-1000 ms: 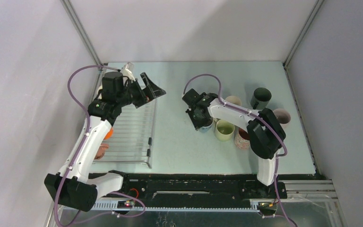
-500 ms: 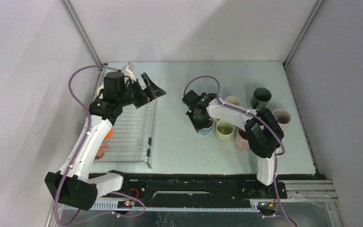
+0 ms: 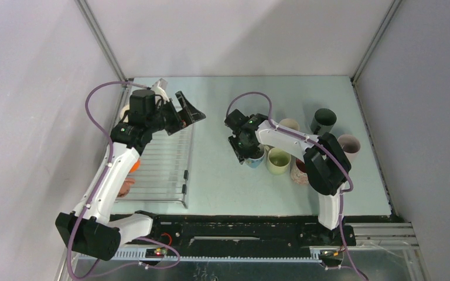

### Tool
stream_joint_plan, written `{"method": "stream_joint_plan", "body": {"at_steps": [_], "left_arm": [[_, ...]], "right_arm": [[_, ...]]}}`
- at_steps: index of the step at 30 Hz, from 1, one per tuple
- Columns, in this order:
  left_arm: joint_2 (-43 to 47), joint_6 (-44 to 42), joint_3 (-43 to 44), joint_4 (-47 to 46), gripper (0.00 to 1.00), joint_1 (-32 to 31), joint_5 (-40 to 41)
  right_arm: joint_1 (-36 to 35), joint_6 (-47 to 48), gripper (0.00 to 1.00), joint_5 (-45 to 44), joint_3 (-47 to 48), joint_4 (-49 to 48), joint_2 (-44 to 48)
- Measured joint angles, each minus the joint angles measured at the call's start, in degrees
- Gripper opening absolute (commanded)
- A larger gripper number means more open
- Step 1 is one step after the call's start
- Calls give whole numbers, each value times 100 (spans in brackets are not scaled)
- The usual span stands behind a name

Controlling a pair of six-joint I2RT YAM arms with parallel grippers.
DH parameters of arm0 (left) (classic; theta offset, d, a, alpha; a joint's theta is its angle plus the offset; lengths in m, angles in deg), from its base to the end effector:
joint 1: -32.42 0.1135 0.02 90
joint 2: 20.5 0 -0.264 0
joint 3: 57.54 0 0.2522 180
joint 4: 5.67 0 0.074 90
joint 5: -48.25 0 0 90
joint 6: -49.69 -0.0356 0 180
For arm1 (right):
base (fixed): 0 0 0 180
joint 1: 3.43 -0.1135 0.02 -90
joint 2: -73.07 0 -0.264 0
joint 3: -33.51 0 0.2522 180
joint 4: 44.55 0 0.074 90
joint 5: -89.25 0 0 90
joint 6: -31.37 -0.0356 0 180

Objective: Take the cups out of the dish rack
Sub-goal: Place the cup at the center of the board.

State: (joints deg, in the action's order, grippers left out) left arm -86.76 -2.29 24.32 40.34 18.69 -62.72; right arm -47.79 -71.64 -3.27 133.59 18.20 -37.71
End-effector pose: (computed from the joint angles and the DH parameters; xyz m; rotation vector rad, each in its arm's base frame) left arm 0.2390 -0.0715 0.3687 -0.2337 2.1884 -0.9113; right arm 0.2819 0.2734 0.2085 -0.7649 2.7597 0.1447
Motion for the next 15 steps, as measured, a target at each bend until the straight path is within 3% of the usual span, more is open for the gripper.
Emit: {"method": "stream_joint_plan", "body": {"at_steps": [15], "left_arm": [[63,-160,269,372,100,-48,437]], "right_arm": [[-33,-81,67,-31,164,341,435]]}}
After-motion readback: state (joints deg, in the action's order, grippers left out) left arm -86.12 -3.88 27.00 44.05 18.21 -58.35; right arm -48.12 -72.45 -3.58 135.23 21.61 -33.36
